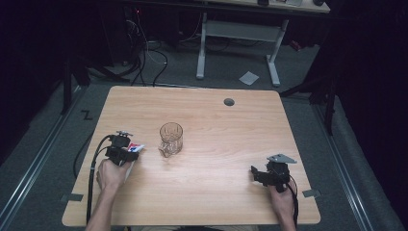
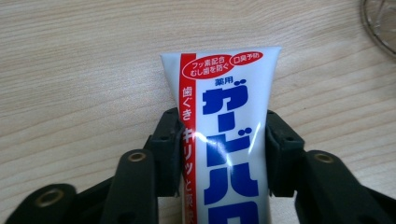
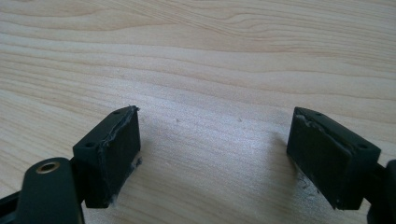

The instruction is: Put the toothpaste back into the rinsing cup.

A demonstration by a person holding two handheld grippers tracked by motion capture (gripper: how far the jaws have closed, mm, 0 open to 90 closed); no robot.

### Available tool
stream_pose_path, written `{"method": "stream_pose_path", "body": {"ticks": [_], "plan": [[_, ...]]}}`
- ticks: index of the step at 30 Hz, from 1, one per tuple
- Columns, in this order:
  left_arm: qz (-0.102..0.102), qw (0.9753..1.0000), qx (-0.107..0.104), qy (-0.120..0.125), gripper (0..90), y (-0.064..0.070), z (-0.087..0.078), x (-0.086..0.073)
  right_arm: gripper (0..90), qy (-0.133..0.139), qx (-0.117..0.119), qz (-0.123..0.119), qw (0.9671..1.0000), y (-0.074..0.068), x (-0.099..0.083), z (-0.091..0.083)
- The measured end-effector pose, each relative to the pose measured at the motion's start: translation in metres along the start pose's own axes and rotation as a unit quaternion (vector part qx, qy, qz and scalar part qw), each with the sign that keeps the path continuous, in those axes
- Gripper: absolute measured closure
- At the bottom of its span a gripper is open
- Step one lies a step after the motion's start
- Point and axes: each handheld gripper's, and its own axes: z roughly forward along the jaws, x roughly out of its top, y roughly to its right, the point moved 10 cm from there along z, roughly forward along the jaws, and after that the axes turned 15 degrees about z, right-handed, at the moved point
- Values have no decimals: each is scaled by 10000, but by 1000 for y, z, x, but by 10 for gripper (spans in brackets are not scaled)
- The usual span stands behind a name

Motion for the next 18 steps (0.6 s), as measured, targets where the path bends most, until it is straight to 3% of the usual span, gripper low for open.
{"method": "stream_pose_path", "body": {"ticks": [8, 18], "plan": [[143, 9998, -130, 71, 629, 3, -6, 4, 172, 0, -2, 4, 10000, 0, 0, 0], [143, 9970, -239, 717, 645, 7, -28, 21, 171, 2, -6, 6, 10000, 0, 0, 1]]}}
